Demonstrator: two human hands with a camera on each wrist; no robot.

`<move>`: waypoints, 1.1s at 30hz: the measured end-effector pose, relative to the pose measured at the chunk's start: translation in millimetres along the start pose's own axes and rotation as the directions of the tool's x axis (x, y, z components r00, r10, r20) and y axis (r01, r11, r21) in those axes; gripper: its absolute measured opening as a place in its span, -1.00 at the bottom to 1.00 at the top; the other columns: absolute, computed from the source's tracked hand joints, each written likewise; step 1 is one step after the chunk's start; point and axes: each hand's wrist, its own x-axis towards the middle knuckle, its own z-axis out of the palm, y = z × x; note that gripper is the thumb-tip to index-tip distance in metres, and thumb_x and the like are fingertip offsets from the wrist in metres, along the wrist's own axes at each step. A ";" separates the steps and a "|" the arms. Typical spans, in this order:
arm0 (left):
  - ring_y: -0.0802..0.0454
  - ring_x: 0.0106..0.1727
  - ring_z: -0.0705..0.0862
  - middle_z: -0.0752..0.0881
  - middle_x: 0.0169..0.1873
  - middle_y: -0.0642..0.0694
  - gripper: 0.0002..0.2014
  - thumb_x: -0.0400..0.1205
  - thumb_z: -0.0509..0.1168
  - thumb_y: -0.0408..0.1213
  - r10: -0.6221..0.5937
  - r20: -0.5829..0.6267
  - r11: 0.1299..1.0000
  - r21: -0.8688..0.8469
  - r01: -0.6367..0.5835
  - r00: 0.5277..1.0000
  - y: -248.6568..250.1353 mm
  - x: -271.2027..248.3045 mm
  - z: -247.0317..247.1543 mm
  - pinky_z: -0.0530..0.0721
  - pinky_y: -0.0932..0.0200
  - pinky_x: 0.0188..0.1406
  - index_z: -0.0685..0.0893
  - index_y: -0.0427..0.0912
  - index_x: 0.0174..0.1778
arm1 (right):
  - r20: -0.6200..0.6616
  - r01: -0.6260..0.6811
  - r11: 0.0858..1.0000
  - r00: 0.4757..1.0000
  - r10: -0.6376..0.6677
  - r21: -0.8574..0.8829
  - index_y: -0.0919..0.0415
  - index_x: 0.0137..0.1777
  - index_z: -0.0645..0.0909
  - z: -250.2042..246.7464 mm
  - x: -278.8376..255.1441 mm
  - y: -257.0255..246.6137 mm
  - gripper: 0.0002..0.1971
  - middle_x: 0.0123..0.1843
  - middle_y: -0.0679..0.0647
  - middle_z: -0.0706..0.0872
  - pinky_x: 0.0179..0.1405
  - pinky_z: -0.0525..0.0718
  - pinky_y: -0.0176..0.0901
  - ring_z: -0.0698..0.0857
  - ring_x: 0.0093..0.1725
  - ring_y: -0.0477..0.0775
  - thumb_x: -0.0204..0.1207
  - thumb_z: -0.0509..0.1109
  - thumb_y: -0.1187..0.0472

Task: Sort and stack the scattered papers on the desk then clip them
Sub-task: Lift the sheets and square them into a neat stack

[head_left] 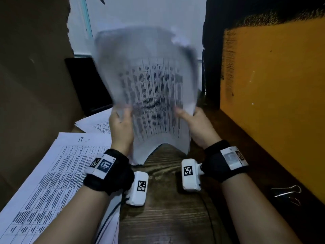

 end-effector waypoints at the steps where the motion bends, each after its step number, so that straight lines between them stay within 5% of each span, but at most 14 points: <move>1: -0.16 0.33 0.60 0.67 0.25 -0.29 -0.61 0.72 0.17 -0.20 0.007 -0.061 1.000 -0.022 -0.009 0.998 2.0 -0.8 -0.7 0.53 0.09 0.32 0.52 -0.42 0.35 | -0.025 0.019 0.992 1.000 -0.016 0.124 0.08 0.11 0.69 -1.0 1.8 -0.7 -0.87 0.10 0.09 0.81 0.26 0.70 0.07 0.78 0.13 0.05 0.61 0.39 0.20; 4: -0.24 0.36 0.58 0.64 0.32 -0.31 -0.43 0.68 0.21 0.04 -0.135 -0.025 0.991 -0.007 0.135 0.991 1.4 0.0 -2.4 0.53 -0.13 0.38 0.52 -0.37 0.41 | 0.146 -0.028 0.999 0.989 0.021 0.044 0.00 0.20 0.62 -8.1 5.0 6.9 -0.71 0.16 -0.04 0.77 0.25 0.69 -0.20 0.76 0.14 -0.14 0.53 0.47 0.28; 7: 0.15 0.08 0.74 0.79 -0.02 0.10 -0.63 0.58 0.28 0.19 -0.270 0.132 0.962 0.008 0.272 0.954 1.4 -4.5 -1.8 0.67 0.14 0.07 0.70 0.01 0.10 | 0.345 -0.155 0.964 0.912 0.223 -0.214 0.08 0.31 0.55 -9.0 2.1 21.6 -0.58 0.17 -0.07 0.73 0.28 0.66 -0.20 0.73 0.07 -0.26 0.50 0.47 0.41; 10: 0.31 -0.19 0.69 0.74 -0.22 0.12 -0.71 0.53 0.35 0.18 -0.174 -0.001 0.985 0.010 0.174 0.985 -2.1 4.0 -6.5 0.61 0.32 -0.14 0.67 0.01 -0.16 | 0.210 -0.161 0.984 0.962 0.172 -0.071 0.20 0.25 0.63 -11.2 7.5 23.6 -0.71 0.18 0.11 0.77 0.25 0.69 -0.07 0.77 0.13 0.02 0.54 0.43 0.36; 13: 0.04 0.14 0.73 0.76 0.10 -0.04 -0.45 0.45 0.39 0.27 -0.249 -0.037 0.968 -0.044 0.248 0.968 -14.1 16.6 -13.3 0.66 0.00 0.20 0.65 -0.11 0.12 | 0.014 -0.144 0.982 0.990 0.143 0.121 0.36 0.22 0.67 -16.5 10.3 17.4 -0.74 0.06 0.22 0.83 -0.05 0.80 -0.08 0.83 0.01 0.13 0.56 0.43 0.30; 16: -0.10 0.07 0.71 0.72 0.06 -0.14 -0.76 0.66 0.29 -0.18 -0.392 0.123 0.919 0.099 0.381 0.912 -30.2 13.2 -12.0 0.70 0.04 0.01 0.57 -0.19 0.19 | -0.125 -0.109 0.994 0.986 0.108 -0.006 0.36 0.22 0.65 -20.1 9.0 19.4 -0.76 0.00 0.16 0.81 -0.33 0.75 -0.29 0.80 -0.15 -0.01 0.63 0.35 0.26; 18: -0.13 0.06 0.69 0.69 0.08 -0.17 -0.85 0.71 0.21 -0.31 -0.491 0.288 0.871 0.178 0.457 0.822 -37.0 7.7 -8.4 0.68 -0.02 0.07 0.57 -0.13 0.18 | -0.170 -0.090 0.991 0.983 0.072 -0.099 0.31 0.18 0.65 -21.0 11.9 22.8 -0.77 0.02 0.19 0.80 -0.24 0.78 -0.18 0.79 -0.10 0.06 0.69 0.28 0.19; 19: -0.13 0.07 0.70 0.69 0.11 -0.16 -0.83 0.72 0.18 -0.34 -0.496 0.303 0.868 0.186 0.460 0.814 -38.1 7.1 -7.9 0.66 -0.08 0.13 0.57 -0.11 0.20 | -0.195 -0.093 0.989 0.978 0.070 -0.113 0.29 0.14 0.66 -21.3 13.2 23.0 -0.77 0.02 0.20 0.80 -0.17 0.78 -0.10 0.79 -0.07 0.10 0.71 0.23 0.17; 22: -0.12 0.16 0.72 0.71 0.18 -0.15 -0.74 0.71 0.18 -0.40 -0.369 0.190 0.928 0.137 0.347 0.910 -37.5 11.4 -9.7 0.67 -0.14 0.21 0.53 -0.16 0.31 | -0.179 -0.200 0.978 0.966 0.187 -0.055 0.25 0.05 0.66 -26.1 15.6 20.4 -0.71 -0.05 0.15 0.80 -0.12 0.77 -0.05 0.79 -0.07 0.13 0.76 0.15 0.13; 24: -0.16 0.15 0.71 0.70 0.16 -0.18 -0.81 0.69 0.23 -0.37 -0.296 0.105 0.947 0.159 0.278 0.949 -35.2 14.1 -10.6 0.66 -0.21 0.23 0.51 -0.15 0.21 | -0.143 -0.232 0.958 0.967 0.209 -0.170 0.29 0.11 0.67 -30.0 13.8 20.3 -0.73 0.02 0.18 0.79 -0.05 0.74 -0.06 0.77 -0.04 0.12 0.75 0.16 0.18; 27: -0.20 0.14 0.71 0.71 0.12 -0.21 -0.86 0.67 0.27 -0.35 -0.276 0.023 0.954 0.128 0.271 0.961 -39.8 17.8 -14.3 0.65 -0.23 0.24 0.51 -0.12 0.11 | -0.154 -0.186 0.951 0.976 0.150 -0.248 0.31 0.16 0.70 -33.7 13.2 23.9 -0.77 0.02 0.10 0.78 -0.05 0.67 -0.24 0.74 -0.07 -0.05 0.70 0.23 0.27; 30: -0.18 0.15 0.72 0.72 0.12 -0.23 -0.85 0.66 0.30 -0.35 -0.288 -0.023 0.957 0.031 0.289 0.957 -40.4 20.0 -16.0 0.66 -0.20 0.26 0.54 -0.15 0.12 | -0.238 -0.153 0.964 0.966 0.099 -0.219 0.29 0.07 0.75 -36.2 14.7 27.4 -0.85 -0.01 0.08 0.81 -0.03 0.70 -0.21 0.76 -0.02 -0.01 0.60 0.39 0.26; 33: -0.06 0.16 0.72 0.72 0.15 -0.15 -0.85 0.69 0.27 -0.32 -0.257 0.001 0.965 -0.051 0.257 0.966 -41.4 20.8 -15.7 0.66 0.01 0.24 0.57 -0.15 0.17 | -0.291 -0.118 0.959 0.956 0.040 -0.257 0.29 -0.08 0.76 -38.2 15.7 28.8 -0.91 -0.11 0.18 0.82 -0.26 0.69 -0.31 0.76 -0.15 0.04 0.53 0.48 0.26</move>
